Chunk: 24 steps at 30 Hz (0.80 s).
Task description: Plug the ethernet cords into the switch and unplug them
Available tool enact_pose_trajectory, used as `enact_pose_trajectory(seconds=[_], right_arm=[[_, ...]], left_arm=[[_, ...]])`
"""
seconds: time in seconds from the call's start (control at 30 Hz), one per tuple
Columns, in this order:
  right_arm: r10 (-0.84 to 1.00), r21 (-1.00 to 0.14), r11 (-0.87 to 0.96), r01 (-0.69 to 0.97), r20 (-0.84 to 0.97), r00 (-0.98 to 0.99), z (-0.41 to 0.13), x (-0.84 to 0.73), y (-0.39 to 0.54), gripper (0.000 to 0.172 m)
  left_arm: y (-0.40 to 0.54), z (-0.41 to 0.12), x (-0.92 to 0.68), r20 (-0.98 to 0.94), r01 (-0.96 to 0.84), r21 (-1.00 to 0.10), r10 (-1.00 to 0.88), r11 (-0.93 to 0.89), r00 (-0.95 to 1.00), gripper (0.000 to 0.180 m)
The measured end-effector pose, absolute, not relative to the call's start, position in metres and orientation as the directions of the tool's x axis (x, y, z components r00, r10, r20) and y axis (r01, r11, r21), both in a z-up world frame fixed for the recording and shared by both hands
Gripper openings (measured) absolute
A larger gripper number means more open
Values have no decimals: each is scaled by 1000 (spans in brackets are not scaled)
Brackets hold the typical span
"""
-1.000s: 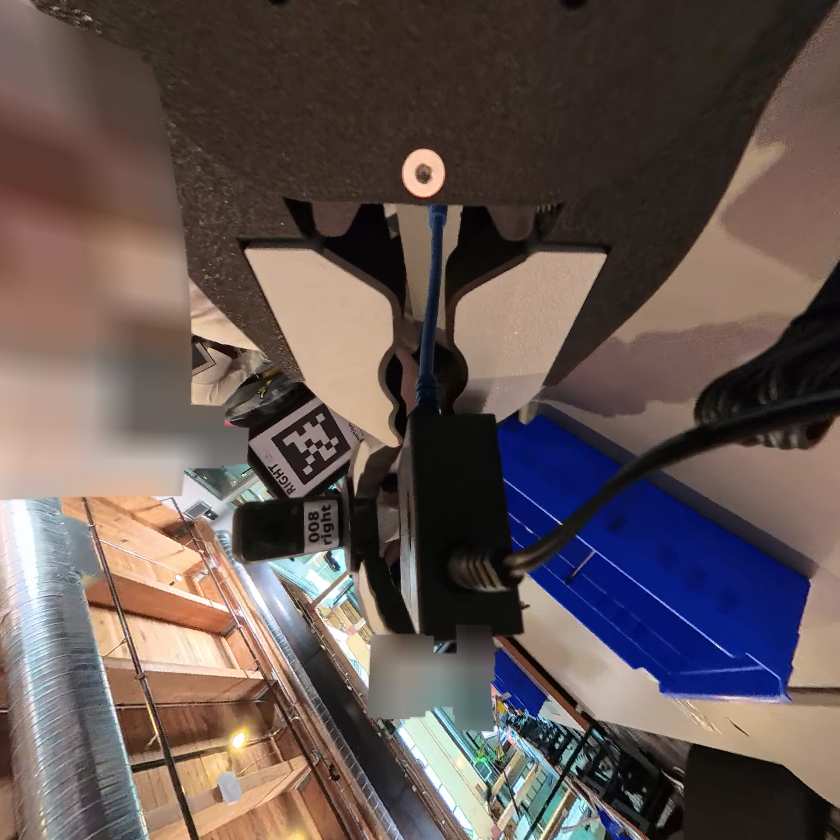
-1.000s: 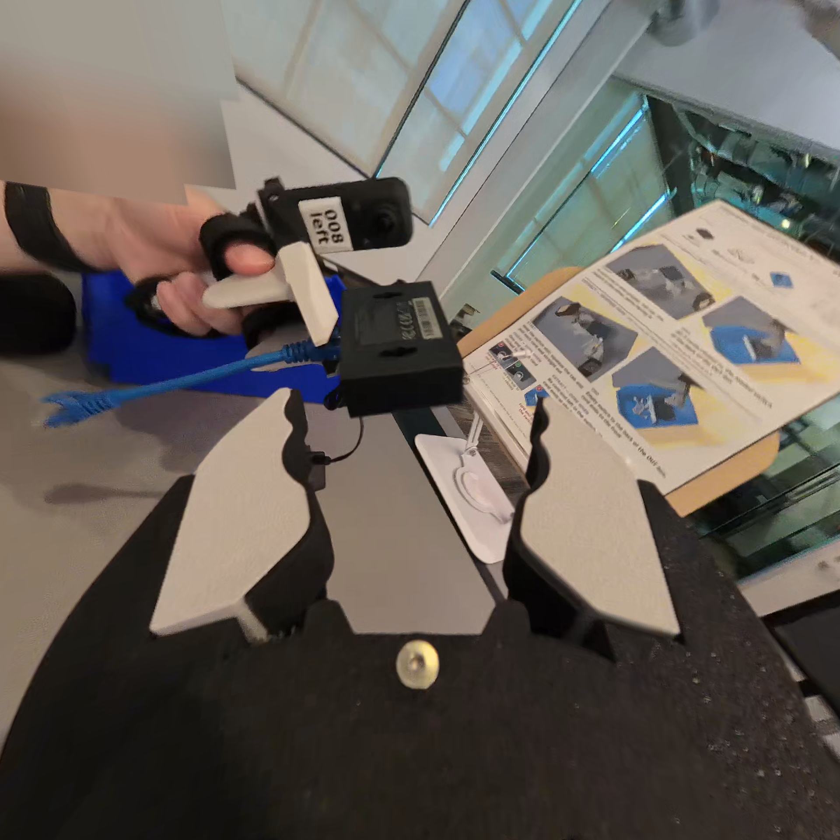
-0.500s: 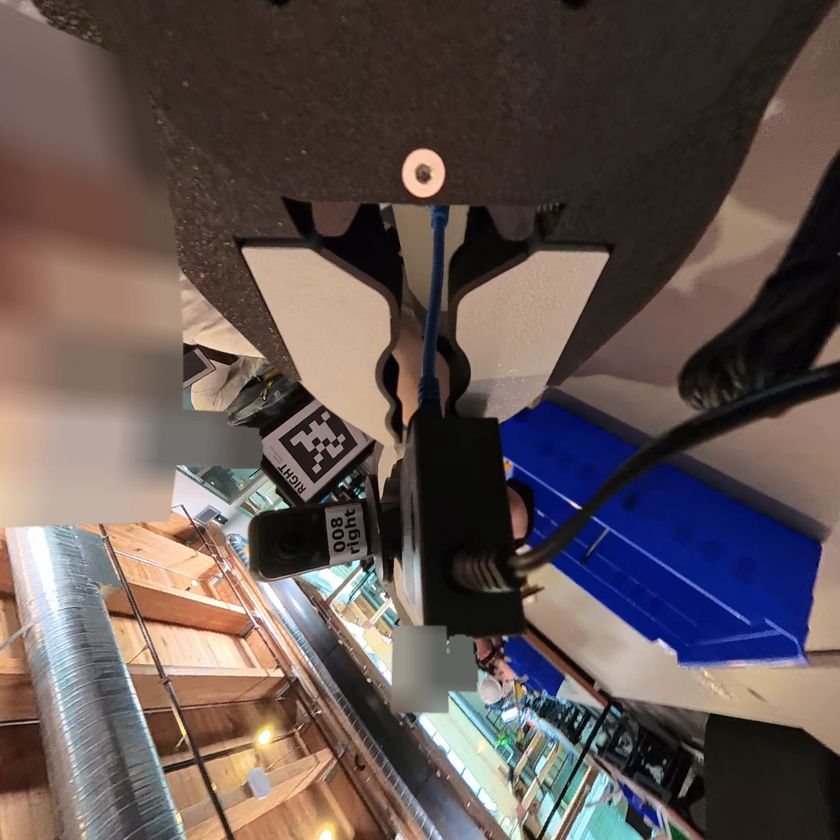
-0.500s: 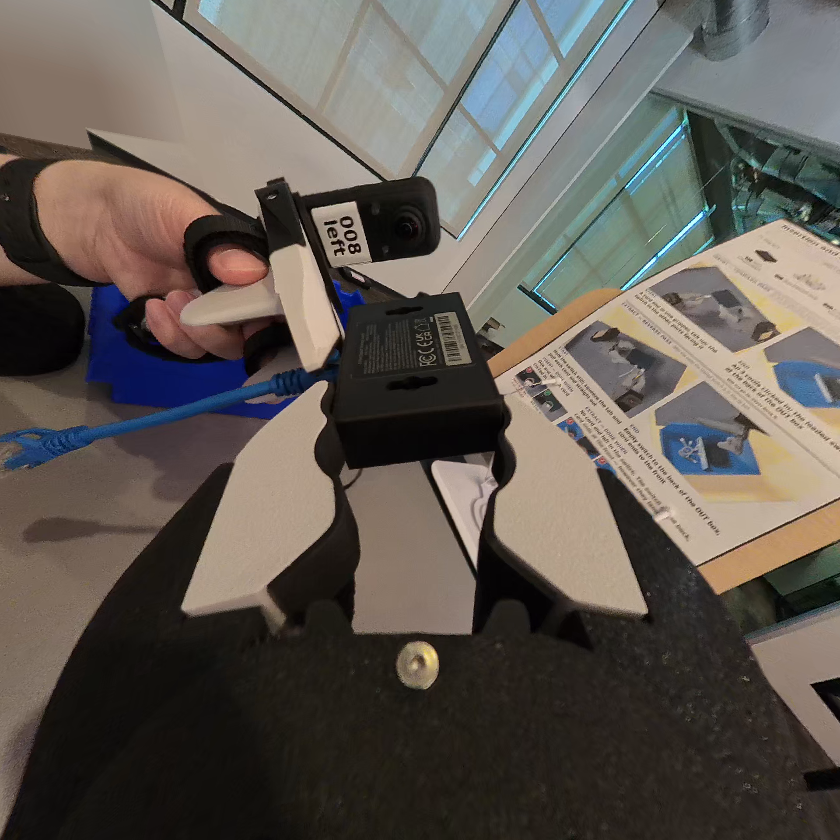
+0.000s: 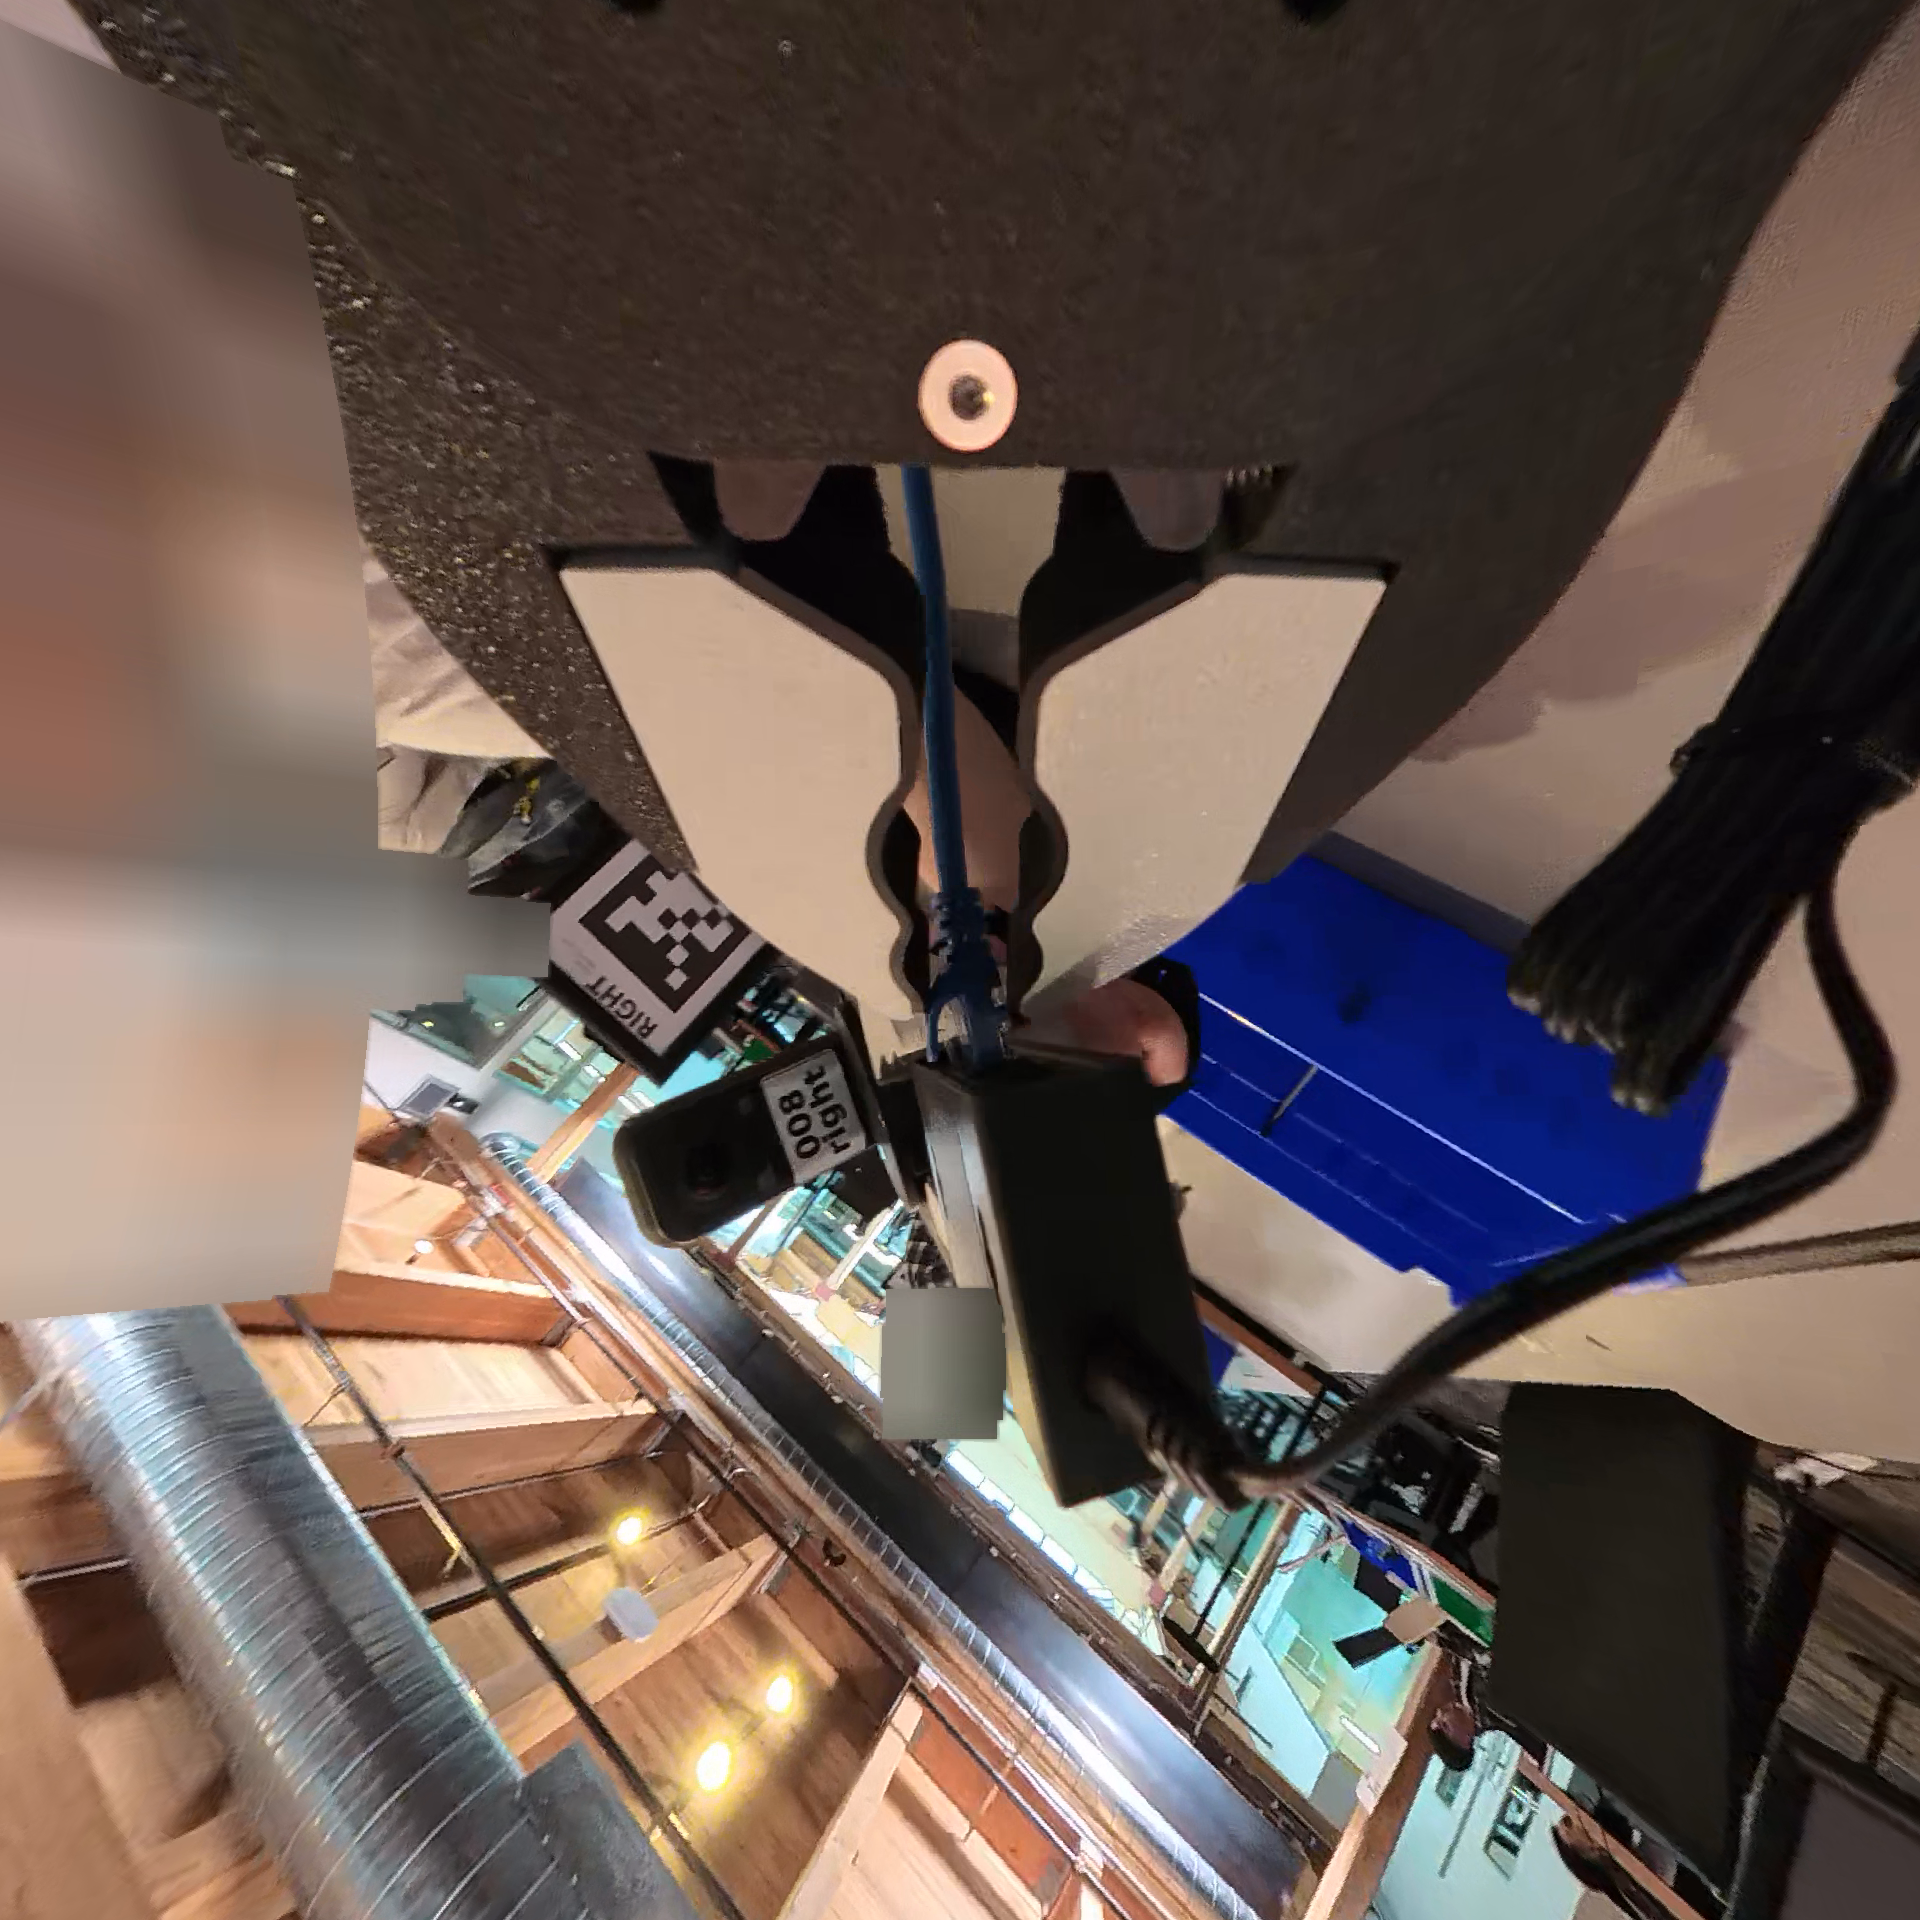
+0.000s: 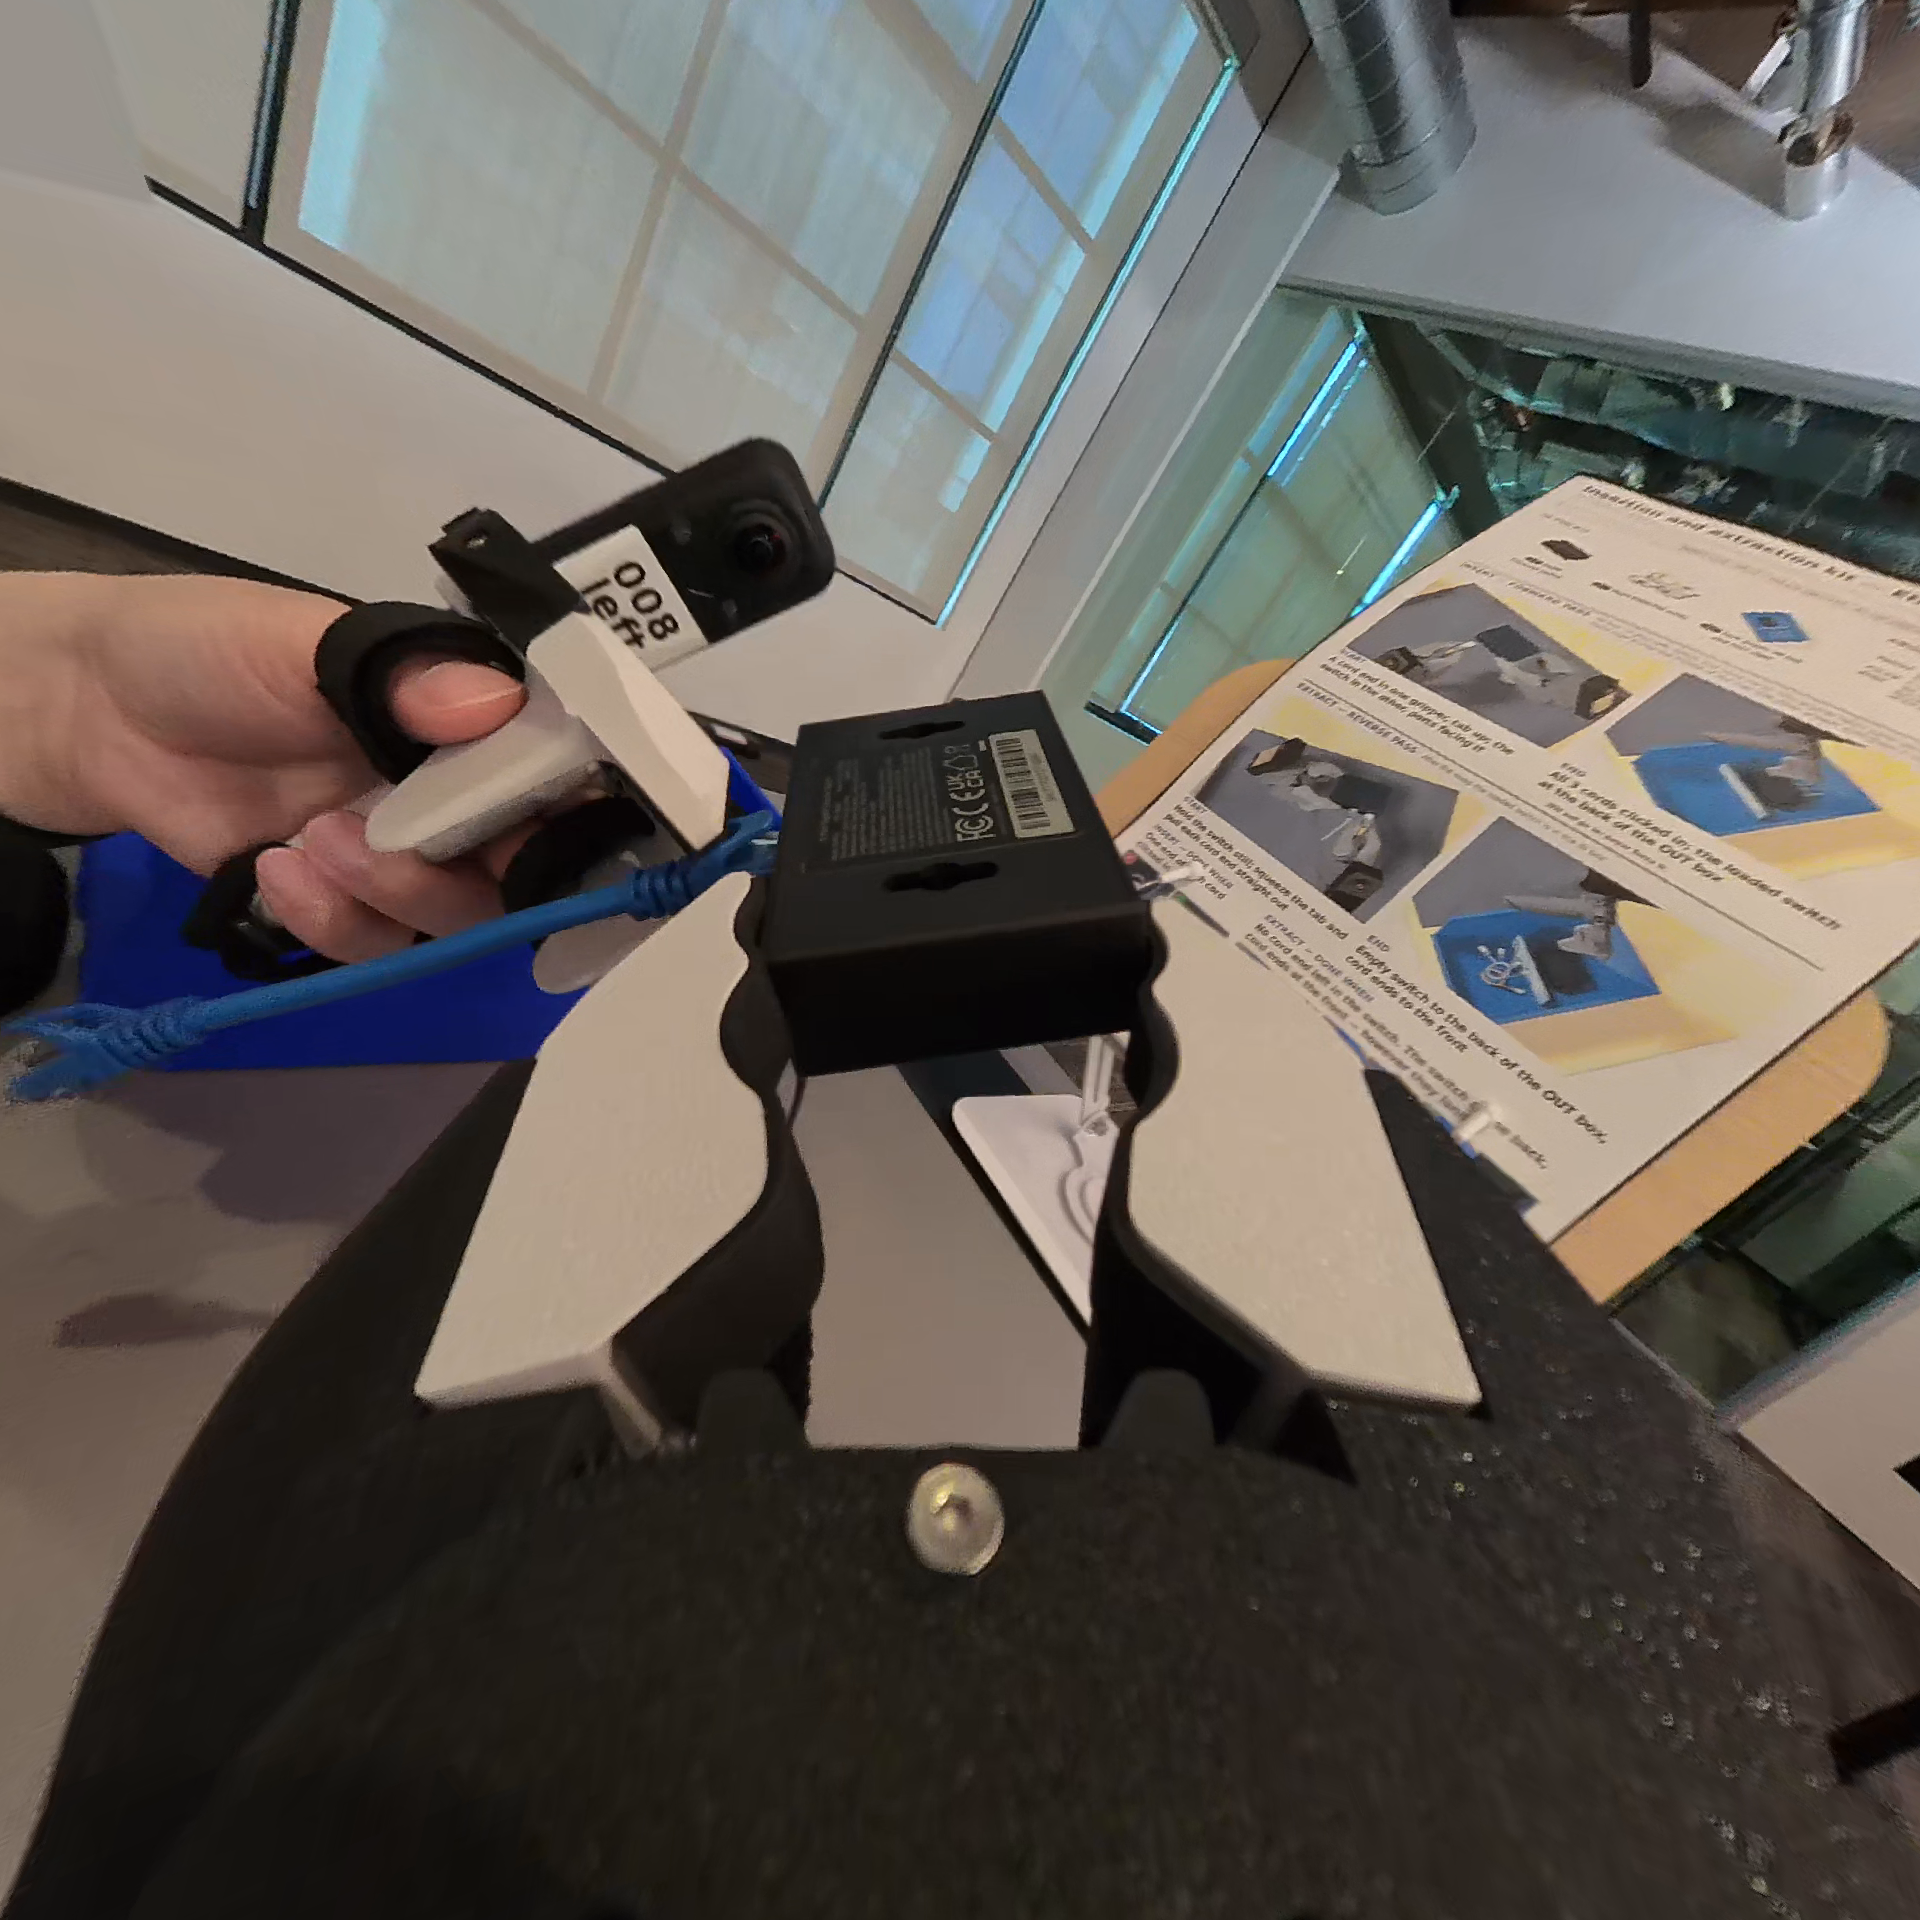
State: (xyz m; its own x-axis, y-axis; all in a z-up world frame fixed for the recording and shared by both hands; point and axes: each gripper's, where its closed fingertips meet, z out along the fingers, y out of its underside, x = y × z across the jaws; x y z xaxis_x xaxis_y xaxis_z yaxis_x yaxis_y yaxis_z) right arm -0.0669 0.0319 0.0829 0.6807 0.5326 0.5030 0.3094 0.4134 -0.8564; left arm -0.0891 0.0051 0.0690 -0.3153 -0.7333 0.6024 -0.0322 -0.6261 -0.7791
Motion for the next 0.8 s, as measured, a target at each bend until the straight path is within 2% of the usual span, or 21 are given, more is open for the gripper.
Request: enact_pose_trajectory(seconds=[0.17,0.27,0.37,0.43,0.5,0.67,0.73,0.8], right_arm=[[500,-850,415,325,511,699,82,-62,33,63],[474,-865,403,298,476,741,84,-57,36,63],[429,-863,420,280,461,776,87,-55,35,63],[418,-869,412,273,446,791,88,-55,36,63],[433,-891,386,238,403,807,90,-53,37,63],[565,-956,294,1,175,807,96,-47,36,63],[602,-961,264,-85,95,793,102,-46,33,63],[608,-960,232,-156,18,794,107,-42,32,63]], left_arm=[[9,68,-86,650,-1,-720,-675,-694,-350,14],[18,73,-86,595,116,-759,-755,-640,-274,16],[28,80,-91,463,246,-846,-881,-472,-98,21],[33,85,-96,344,271,-907,-938,-323,33,27],[37,90,-102,236,252,-947,-963,-198,132,35],[55,101,-126,40,202,-979,-939,32,341,34],[60,93,-124,-71,115,-984,-894,135,442,34],[49,82,-109,-204,5,-973,-865,232,458,34]])
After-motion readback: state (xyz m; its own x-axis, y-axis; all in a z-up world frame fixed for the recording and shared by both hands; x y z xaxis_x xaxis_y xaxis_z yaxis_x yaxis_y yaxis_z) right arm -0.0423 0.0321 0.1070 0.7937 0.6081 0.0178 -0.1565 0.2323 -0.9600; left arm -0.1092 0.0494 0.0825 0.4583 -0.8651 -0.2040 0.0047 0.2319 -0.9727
